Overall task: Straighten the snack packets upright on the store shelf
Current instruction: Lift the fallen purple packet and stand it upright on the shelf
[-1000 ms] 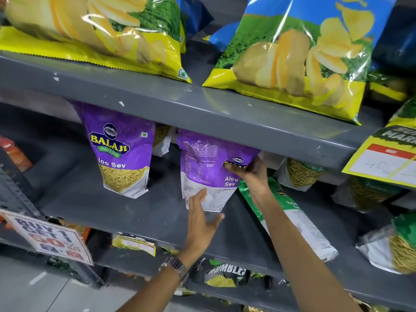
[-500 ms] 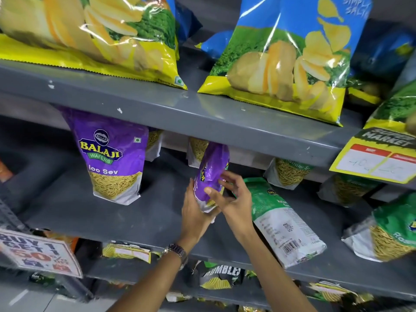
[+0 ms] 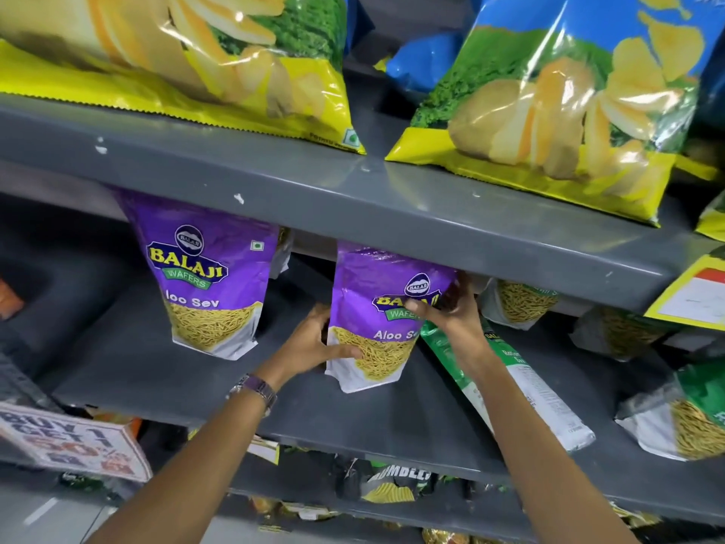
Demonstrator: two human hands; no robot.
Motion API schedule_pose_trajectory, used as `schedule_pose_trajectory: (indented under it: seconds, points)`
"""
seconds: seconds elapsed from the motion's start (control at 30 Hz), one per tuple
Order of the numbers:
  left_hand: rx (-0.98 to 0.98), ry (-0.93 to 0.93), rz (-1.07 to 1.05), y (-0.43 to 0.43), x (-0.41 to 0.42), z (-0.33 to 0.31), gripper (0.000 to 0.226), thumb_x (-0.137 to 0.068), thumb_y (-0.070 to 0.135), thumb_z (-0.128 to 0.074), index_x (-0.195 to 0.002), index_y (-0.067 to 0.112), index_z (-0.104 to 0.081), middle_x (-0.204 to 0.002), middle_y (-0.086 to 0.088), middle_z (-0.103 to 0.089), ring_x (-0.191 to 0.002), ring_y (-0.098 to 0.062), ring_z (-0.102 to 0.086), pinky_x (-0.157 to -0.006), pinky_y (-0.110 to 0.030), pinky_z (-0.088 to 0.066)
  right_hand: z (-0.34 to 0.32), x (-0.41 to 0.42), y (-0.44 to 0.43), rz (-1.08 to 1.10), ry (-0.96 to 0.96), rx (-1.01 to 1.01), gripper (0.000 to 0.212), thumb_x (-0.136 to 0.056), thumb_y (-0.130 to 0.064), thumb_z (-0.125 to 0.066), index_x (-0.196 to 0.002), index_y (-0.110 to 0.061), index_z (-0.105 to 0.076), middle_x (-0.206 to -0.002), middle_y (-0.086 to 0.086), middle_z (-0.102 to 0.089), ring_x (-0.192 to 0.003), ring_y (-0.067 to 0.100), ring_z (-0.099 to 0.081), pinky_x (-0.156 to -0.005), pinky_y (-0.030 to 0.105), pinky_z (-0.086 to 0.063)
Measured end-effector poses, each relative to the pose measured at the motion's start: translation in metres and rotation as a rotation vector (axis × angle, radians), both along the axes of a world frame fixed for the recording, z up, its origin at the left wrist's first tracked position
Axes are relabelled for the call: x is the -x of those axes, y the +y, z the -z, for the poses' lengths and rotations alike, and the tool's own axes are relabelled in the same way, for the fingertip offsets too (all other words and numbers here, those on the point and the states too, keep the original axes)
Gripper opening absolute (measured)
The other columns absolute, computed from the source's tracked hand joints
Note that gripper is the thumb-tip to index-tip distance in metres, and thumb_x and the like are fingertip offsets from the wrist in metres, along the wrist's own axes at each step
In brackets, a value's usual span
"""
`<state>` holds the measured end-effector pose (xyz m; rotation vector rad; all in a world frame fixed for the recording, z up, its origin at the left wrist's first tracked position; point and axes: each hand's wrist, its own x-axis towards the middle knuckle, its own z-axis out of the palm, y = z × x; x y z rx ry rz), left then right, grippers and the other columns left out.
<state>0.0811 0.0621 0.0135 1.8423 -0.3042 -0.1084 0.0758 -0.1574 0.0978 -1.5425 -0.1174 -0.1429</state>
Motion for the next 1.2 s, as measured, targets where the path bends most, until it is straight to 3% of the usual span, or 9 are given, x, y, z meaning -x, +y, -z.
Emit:
schedule_pose_trajectory:
  seconds: [0.1,0.2,0.37,0.57,0.77,0.9,1.0,1.1,1.2]
  points:
    - [0.057,0.031,-0.033,0.007,-0.006,0.002,0.094,-0.052,0.048,-0.084,-0.131,0.024,-0.041,-0.129,0.001,-0.059,-0.120,-0.012,-0.055,-0.103,-0.046,-0.045,0.008,0.001,-0.008,-0.049,0.068,0.026,0.078,-0.055,-0.002,-0.083,-0.124,-0.011,-0.047,-0.117,0.009,-0.067,-0.104,0.018,-0.067,-0.080,0.024,-0.056]
    - [0.177,0.141,-0.036,0.012,-0.005,0.009,0.117,-0.048,0.051,-0.085,-0.140,0.013,-0.023,-0.140,-0.008,-0.051,-0.127,-0.020,-0.051,-0.105,-0.050,-0.042,0.015,0.004,-0.009,-0.047,0.073,0.044,0.075,-0.056,0.001,-0.085,-0.122,-0.005,-0.050,-0.117,0.013,-0.068,-0.107,0.024,-0.066,-0.083,0.027,-0.056]
    - [0.127,0.103,-0.112,0.003,0.006,0.023,0.081,-0.043,0.054,-0.089,-0.109,0.042,-0.042,-0.122,0.011,-0.062,-0.115,-0.010,-0.058,-0.099,-0.047,-0.048,0.020,0.006,-0.002,0.037,0.054,0.025,0.064,-0.057,-0.001,-0.084,-0.114,-0.006,-0.056,-0.106,0.008,-0.073,-0.096,0.021,-0.071,-0.075,0.026,-0.057]
    - [0.118,-0.025,-0.181,-0.002,0.010,0.029,0.064,-0.050,0.051,-0.087,-0.098,0.043,-0.045,-0.110,0.015,-0.068,-0.105,-0.007,-0.064,-0.090,-0.045,-0.055,0.026,0.009,0.001,0.073,0.038,-0.012,0.059,-0.060,0.001,-0.080,-0.113,-0.001,-0.055,-0.103,0.010,-0.071,-0.088,0.016,-0.071,-0.072,0.025,-0.057]
    - [0.128,-0.020,-0.196,-0.002,0.009,0.033,0.063,-0.052,0.052,-0.086,-0.099,0.037,-0.047,-0.104,0.008,-0.072,-0.097,-0.015,-0.069,-0.087,-0.051,-0.055,0.035,0.006,0.001,0.091,0.017,-0.036,0.055,-0.063,0.005,-0.080,-0.111,-0.006,-0.056,-0.102,0.007,-0.071,-0.086,0.012,-0.071,-0.070,0.023,-0.056]
    - [0.237,0.006,-0.196,-0.011,0.018,0.035,0.076,-0.058,0.055,-0.080,-0.120,0.029,-0.046,-0.125,-0.005,-0.061,-0.118,-0.026,-0.057,-0.101,-0.055,-0.044,0.037,0.007,-0.011,0.125,-0.011,0.069,0.064,-0.054,-0.006,-0.088,-0.108,-0.015,-0.053,-0.104,0.000,-0.065,-0.086,-0.004,-0.065,-0.073,0.013,-0.051]
    - [0.257,-0.096,-0.511,-0.041,0.055,0.049,0.088,-0.066,0.057,-0.072,-0.134,0.014,-0.037,-0.141,-0.008,-0.043,-0.131,-0.022,-0.044,-0.110,-0.041,-0.037,0.037,0.008,-0.054,0.188,-0.034,0.190,0.066,-0.058,-0.012,-0.088,-0.114,-0.009,-0.053,-0.113,0.007,-0.064,-0.105,0.012,-0.061,-0.091,0.024,-0.048]
    - [0.232,-0.271,-0.749,-0.096,0.093,0.061,0.051,-0.078,0.032,-0.066,-0.122,0.016,-0.045,-0.122,0.000,-0.048,-0.116,-0.016,-0.050,-0.102,-0.025,-0.038,0.043,0.012,-0.113,0.427,-0.014,0.349,0.047,-0.069,-0.015,-0.082,-0.109,-0.011,-0.058,-0.110,0.010,-0.066,-0.105,0.024,-0.062,-0.092,0.038,-0.049]
    - [0.446,-0.009,-0.698,-0.169,0.095,0.042,0.039,-0.081,-0.002,-0.065,-0.111,0.015,-0.048,-0.110,-0.009,-0.054,-0.096,-0.017,-0.058,-0.078,-0.017,-0.049,0.054,0.009,-0.178,0.501,0.218,0.685,0.041,-0.081,-0.028,-0.071,-0.114,-0.008,-0.058,-0.115,0.015,-0.065,-0.106,0.031,-0.061,-0.085,0.039,-0.047]
